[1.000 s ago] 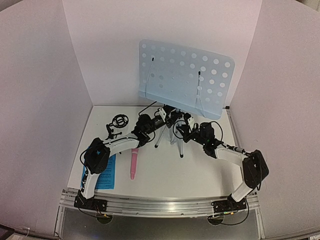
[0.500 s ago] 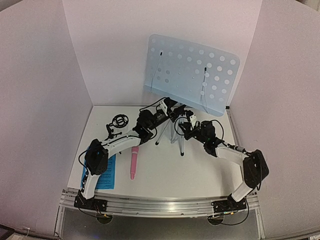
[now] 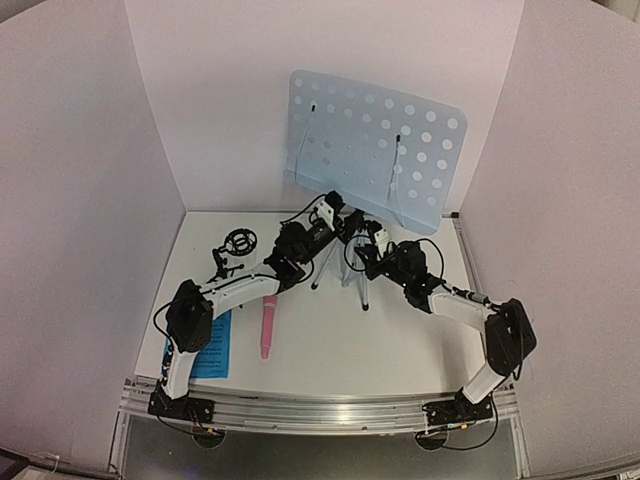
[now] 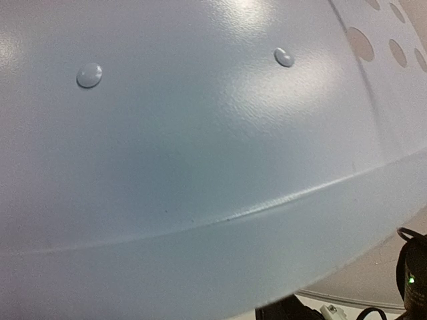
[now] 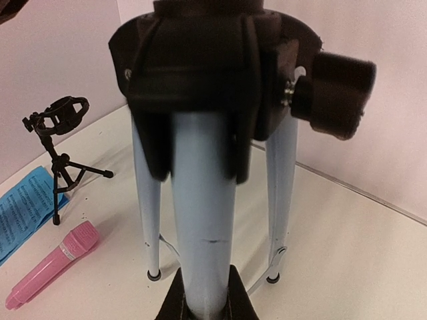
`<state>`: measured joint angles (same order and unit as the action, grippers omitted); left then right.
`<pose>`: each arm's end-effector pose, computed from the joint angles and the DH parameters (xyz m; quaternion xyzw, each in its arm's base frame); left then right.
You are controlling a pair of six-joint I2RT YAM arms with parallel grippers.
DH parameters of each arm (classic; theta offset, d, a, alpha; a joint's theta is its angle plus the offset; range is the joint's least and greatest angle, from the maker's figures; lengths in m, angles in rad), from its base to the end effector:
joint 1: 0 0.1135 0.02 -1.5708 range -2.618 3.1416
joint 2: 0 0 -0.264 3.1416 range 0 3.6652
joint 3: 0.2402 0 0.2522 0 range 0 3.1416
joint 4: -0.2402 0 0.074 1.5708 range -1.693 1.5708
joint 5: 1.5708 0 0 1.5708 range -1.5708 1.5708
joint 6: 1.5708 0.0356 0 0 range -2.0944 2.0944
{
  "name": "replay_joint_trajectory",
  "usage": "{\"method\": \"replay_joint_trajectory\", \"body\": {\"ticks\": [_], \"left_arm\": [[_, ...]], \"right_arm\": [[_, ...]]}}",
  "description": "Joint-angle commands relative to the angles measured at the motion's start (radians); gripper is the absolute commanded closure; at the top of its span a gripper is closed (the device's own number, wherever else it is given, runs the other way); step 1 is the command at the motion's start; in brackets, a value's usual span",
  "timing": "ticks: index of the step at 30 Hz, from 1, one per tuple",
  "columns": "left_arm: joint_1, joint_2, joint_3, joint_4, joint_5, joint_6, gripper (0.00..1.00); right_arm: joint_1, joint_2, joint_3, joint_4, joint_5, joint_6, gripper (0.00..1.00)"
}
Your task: Pack up the instrument practice props
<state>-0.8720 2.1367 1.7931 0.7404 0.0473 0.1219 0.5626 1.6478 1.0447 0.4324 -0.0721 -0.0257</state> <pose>0.3290 -0.3942 0.3527 0.2813 0.4773 -0.3171 0.7697 0.3234 0.2070 0.2686 -0.2438 0.7248 0.1973 0.6135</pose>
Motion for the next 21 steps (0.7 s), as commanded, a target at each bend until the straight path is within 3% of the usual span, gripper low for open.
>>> {"method": "replay_joint_trajectory", "body": {"ticks": [1,16,21], "left_arm": [[-0.004,-0.063,-0.007,-0.012,-0.135,-0.057,0.52],[-0.01,-0.058,-0.094,-0.004,-0.188,-0.061,0.56],[-0.01,-0.046,-0.105,-0.021,-0.126,-0.061,0.59]], "right_arm": [[0.04,-0.007,0.062,0.094,0.028,-0.07,1.0],[0.092,-0.016,0.021,0.144,0.087,-0.049,1.0],[0.093,-0.008,0.024,0.146,0.075,-0.041,1.0]]}}
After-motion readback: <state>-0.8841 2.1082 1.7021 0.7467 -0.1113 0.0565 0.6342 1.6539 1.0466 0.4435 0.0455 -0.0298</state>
